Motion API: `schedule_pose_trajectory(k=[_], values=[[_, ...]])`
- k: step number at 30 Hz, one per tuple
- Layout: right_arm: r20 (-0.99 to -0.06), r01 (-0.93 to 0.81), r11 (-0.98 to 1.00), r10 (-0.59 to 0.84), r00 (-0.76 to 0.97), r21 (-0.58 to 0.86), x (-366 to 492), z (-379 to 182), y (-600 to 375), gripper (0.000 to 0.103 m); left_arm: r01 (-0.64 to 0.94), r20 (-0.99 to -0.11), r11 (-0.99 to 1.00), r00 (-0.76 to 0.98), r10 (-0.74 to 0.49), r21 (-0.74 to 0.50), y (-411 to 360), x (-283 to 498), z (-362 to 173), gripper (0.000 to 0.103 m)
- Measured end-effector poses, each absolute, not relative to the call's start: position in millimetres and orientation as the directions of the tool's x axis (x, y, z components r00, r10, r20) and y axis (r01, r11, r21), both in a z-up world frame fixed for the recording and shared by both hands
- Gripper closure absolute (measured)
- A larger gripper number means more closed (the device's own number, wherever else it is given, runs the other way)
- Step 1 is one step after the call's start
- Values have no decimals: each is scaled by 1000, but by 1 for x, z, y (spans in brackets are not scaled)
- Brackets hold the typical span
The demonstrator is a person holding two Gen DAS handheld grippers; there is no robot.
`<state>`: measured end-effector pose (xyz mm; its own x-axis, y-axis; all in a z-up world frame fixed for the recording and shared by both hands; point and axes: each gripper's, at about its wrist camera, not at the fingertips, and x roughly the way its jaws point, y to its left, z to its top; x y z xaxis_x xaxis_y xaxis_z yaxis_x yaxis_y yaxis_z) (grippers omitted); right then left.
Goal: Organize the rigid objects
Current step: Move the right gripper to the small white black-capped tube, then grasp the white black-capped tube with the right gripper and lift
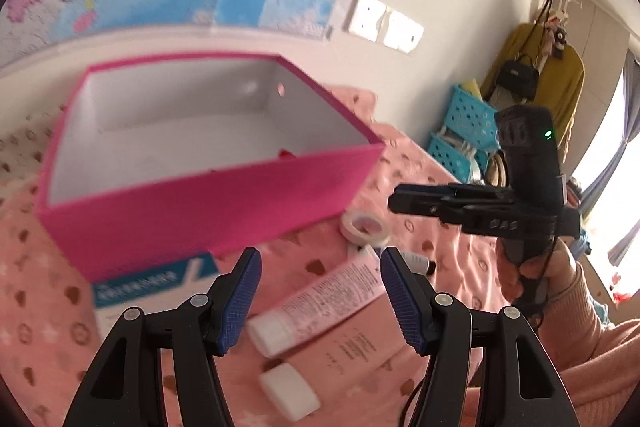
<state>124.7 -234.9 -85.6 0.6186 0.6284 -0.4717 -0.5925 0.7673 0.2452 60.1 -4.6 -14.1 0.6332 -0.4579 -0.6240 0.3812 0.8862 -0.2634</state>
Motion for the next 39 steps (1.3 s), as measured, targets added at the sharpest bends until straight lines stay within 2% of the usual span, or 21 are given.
schedule_pose_trajectory(k=[8, 22, 25, 27, 38, 39], values=[[-528, -501, 797, 600, 601, 336, 132, -127, -270, 63, 405, -661, 866, 569, -489, -293, -32, 64, -37, 40], [-572, -548, 799, 577, 583, 247, 94, -155, -274, 63, 425, -687, 858, 532, -495, -289, -54, 72, -47, 40], [-554, -549, 801, 577, 600, 239, 90, -160, -275, 65, 435, -690, 854, 526, -497, -284, -60, 72, -48, 40], [-551, -555, 799, 577, 602, 231, 89, -160, -275, 76, 437, -695, 855, 523, -494, -279, -64, 72, -49, 40], [-458, -591, 784, 604, 652, 192, 69, -128, -280, 79, 493, -692, 832, 507, -513, -256, -81, 69, -49, 40], [-448, -597, 779, 611, 653, 192, 68, -124, -280, 82, 506, -690, 826, 506, -517, -248, -85, 68, -48, 40]])
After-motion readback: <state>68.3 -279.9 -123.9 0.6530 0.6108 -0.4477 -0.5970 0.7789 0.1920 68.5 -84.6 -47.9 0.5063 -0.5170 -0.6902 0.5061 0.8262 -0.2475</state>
